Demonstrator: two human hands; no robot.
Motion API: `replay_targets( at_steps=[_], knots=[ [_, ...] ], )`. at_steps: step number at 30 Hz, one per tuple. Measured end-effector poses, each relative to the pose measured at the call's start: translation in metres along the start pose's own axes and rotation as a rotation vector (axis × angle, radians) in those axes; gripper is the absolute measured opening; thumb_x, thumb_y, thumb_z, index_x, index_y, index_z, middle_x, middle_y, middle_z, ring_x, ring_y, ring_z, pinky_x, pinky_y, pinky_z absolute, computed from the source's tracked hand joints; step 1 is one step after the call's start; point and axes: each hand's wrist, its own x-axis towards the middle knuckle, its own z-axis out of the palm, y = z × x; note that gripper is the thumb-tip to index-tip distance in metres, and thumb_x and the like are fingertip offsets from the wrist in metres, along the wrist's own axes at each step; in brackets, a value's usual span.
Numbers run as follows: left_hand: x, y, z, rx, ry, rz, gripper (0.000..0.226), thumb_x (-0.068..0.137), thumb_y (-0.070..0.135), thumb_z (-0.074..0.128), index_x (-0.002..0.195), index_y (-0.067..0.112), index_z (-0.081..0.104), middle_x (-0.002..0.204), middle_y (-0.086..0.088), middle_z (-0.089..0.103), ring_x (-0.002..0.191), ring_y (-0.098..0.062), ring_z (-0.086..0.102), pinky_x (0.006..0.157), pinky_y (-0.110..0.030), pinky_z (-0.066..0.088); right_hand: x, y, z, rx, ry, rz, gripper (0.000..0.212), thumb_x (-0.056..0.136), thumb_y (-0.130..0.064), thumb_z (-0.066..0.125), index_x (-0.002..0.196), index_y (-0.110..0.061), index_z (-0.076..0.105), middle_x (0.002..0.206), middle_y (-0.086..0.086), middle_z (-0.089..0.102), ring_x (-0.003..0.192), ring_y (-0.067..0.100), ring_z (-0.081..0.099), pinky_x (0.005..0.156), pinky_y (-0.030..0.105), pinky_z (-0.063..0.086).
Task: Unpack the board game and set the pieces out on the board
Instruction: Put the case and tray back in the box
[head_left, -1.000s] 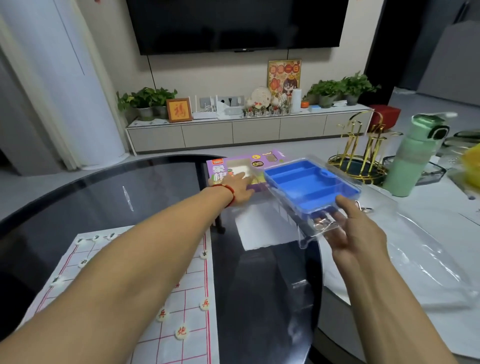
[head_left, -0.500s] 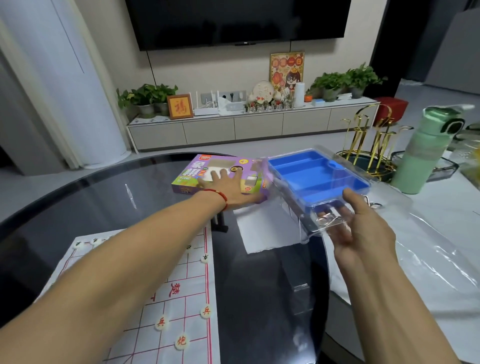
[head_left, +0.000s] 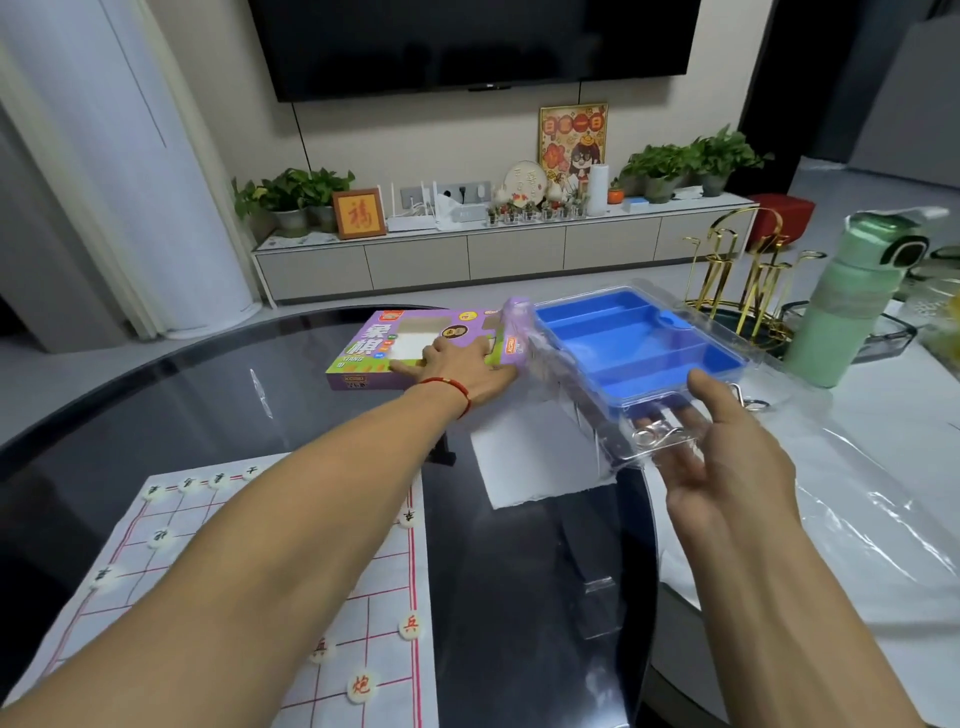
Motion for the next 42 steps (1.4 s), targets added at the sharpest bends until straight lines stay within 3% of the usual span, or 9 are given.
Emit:
replay_targets(
  at_steps=[4, 8, 13, 17, 21, 26, 28, 32, 42],
  knots=[
    [-0.004, -0.027, -0.027, -0.181, 0.067, 0.012, 0.062, 0.076, 0.076, 0.014, 0.101, 0.038, 0.056, 0.123, -0.009, 0.06, 0.121, -0.037, 0.05, 0.101, -0.071, 0.019, -0.003, -0.004, -0.001, 0.001, 0.011, 0.0, 0.038, 0.085, -0.014, 0.079, 0.12, -0.013, 0.065, 0.101, 0.01, 0.078, 0.085, 0.026, 0.077, 0.073, 0.039, 0.064],
    [-0.015, -0.043, -0.065, -0.34, 0.079, -0.048, 0.058, 0.104, 0.05, 0.012, 0.128, 0.024, 0.058, 0.124, -0.01, 0.063, 0.116, -0.032, 0.055, 0.099, -0.047, 0.033, -0.009, 0.0, 0.002, -0.008, -0.015, 0.011, 0.036, 0.085, -0.014, 0.079, 0.118, -0.012, 0.065, 0.102, 0.011, 0.078, 0.085, 0.027, 0.078, 0.077, 0.044, 0.064],
    [-0.041, -0.082, -0.097, -0.512, 0.026, -0.12, 0.051, 0.099, 0.058, 0.036, 0.122, 0.019, 0.06, 0.101, -0.011, 0.062, 0.094, -0.036, 0.065, 0.082, -0.05, 0.06, -0.024, 0.01, 0.013, -0.017, -0.087, 0.052, 0.035, 0.085, -0.017, 0.08, 0.117, -0.011, 0.067, 0.104, 0.013, 0.077, 0.09, 0.028, 0.077, 0.081, 0.046, 0.063],
    [-0.059, -0.109, -0.105, -0.604, 0.144, -0.178, 0.044, 0.095, 0.058, 0.051, 0.085, 0.016, 0.062, 0.076, -0.008, 0.063, 0.077, -0.03, 0.064, 0.082, -0.043, 0.061, -0.037, 0.015, 0.021, -0.003, -0.197, 0.099, 0.03, 0.088, -0.018, 0.076, 0.115, -0.011, 0.068, 0.105, 0.013, 0.077, 0.098, 0.028, 0.075, 0.081, 0.039, 0.064],
    [-0.075, -0.139, -0.113, -0.831, 0.236, -0.265, 0.048, 0.084, 0.059, 0.061, 0.099, 0.013, 0.067, 0.075, -0.003, 0.063, 0.073, -0.024, 0.058, 0.082, -0.041, 0.059, -0.053, 0.02, 0.025, 0.01, -0.343, 0.136, 0.04, 0.088, -0.019, 0.073, 0.127, -0.009, 0.066, 0.119, 0.015, 0.073, 0.111, 0.031, 0.071, 0.089, 0.04, 0.06],
    [-0.099, -0.165, -0.128, -0.893, 0.351, -0.289, 0.033, 0.081, 0.052, 0.058, 0.079, 0.019, 0.064, 0.058, 0.003, 0.058, 0.064, -0.022, 0.054, 0.069, -0.032, 0.053, -0.07, 0.026, 0.03, -0.076, -0.447, 0.144, 0.045, 0.088, -0.022, 0.072, 0.128, -0.005, 0.064, 0.121, 0.018, 0.072, 0.11, 0.036, 0.07, 0.103, 0.05, 0.052],
    [-0.107, -0.174, -0.132, -0.86, 0.377, -0.279, 0.033, 0.082, 0.05, 0.057, 0.078, 0.018, 0.064, 0.055, 0.004, 0.059, 0.061, -0.02, 0.055, 0.069, -0.03, 0.051, -0.079, 0.029, 0.035, -0.117, -0.463, 0.158, 0.039, 0.089, -0.021, 0.07, 0.125, -0.007, 0.065, 0.117, 0.018, 0.073, 0.099, 0.033, 0.072, 0.096, 0.047, 0.057],
    [-0.122, -0.19, -0.139, -0.79, 0.402, -0.215, 0.033, 0.089, 0.052, 0.057, 0.081, 0.021, 0.062, 0.065, 0.003, 0.06, 0.058, -0.015, 0.054, 0.061, -0.025, 0.044, -0.093, 0.037, 0.041, -0.2, -0.567, 0.247, 0.021, 0.089, -0.02, 0.068, 0.108, -0.011, 0.07, 0.097, 0.014, 0.076, 0.071, 0.027, 0.072, 0.06, 0.037, 0.063],
    [-0.155, -0.214, -0.133, -0.685, 0.485, -0.049, 0.033, 0.097, 0.04, 0.057, 0.07, 0.024, 0.049, 0.069, 0.007, 0.051, 0.066, -0.015, 0.045, 0.057, -0.028, 0.033, -0.099, 0.048, 0.052, -0.248, -0.586, 0.269, 0.013, 0.092, -0.02, 0.063, 0.099, -0.01, 0.069, 0.075, 0.006, 0.075, 0.061, 0.019, 0.073, 0.059, 0.033, 0.062]
  ],
)
